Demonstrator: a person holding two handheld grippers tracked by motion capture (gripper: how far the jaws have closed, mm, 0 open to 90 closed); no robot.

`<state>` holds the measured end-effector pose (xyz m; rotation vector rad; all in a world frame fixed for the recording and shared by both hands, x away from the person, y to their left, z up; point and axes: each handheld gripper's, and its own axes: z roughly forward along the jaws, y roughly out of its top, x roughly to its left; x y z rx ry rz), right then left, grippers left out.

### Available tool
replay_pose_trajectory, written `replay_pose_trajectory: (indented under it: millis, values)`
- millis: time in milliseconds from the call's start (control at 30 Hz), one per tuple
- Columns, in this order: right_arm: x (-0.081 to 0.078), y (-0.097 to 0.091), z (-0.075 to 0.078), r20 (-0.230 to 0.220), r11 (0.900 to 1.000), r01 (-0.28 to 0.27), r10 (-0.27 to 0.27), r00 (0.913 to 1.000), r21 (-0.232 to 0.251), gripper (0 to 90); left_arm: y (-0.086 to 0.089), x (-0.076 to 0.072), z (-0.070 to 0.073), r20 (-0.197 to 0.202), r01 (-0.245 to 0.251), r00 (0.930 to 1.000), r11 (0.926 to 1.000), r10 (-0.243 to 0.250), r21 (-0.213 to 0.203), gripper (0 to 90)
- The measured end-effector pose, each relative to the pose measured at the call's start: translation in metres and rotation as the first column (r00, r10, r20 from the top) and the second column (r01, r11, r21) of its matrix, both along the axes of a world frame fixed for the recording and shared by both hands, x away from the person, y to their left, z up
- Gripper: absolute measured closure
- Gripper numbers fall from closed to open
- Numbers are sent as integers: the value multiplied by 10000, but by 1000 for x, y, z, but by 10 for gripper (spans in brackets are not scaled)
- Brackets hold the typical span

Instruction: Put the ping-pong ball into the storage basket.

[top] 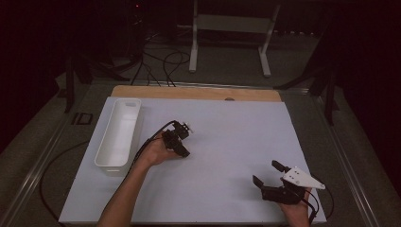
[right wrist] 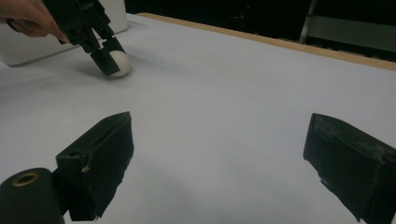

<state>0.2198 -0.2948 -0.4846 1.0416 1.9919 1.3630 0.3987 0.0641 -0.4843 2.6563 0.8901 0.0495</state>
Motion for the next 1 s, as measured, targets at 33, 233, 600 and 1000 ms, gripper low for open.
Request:
replay_pose_trajectory:
  millis: [33, 233, 600, 1000]
  values:
    - [0, 0, 0, 11, 10000, -3, 3, 10000, -6, 80, 0, 0, 0, -18, -12, 10000, 10000, 12, -29, 506]
    - [0, 0, 0, 3, 10000, -11, 11, 10000, 3, 80, 1, 0, 0, -89, -16, 10000, 10000, 16, -46, 511]
    - [0, 1, -1, -27, 10000, -25, 25, 10000, 21, 80, 5, 1, 3, 4, -154, 9999, 9999, 154, -55, 512]
    - [1, 1, -1, -18, 10000, -24, 24, 10000, 23, 80, 7, 1, 7, 49, -333, 9994, 9994, 333, 1, 513]
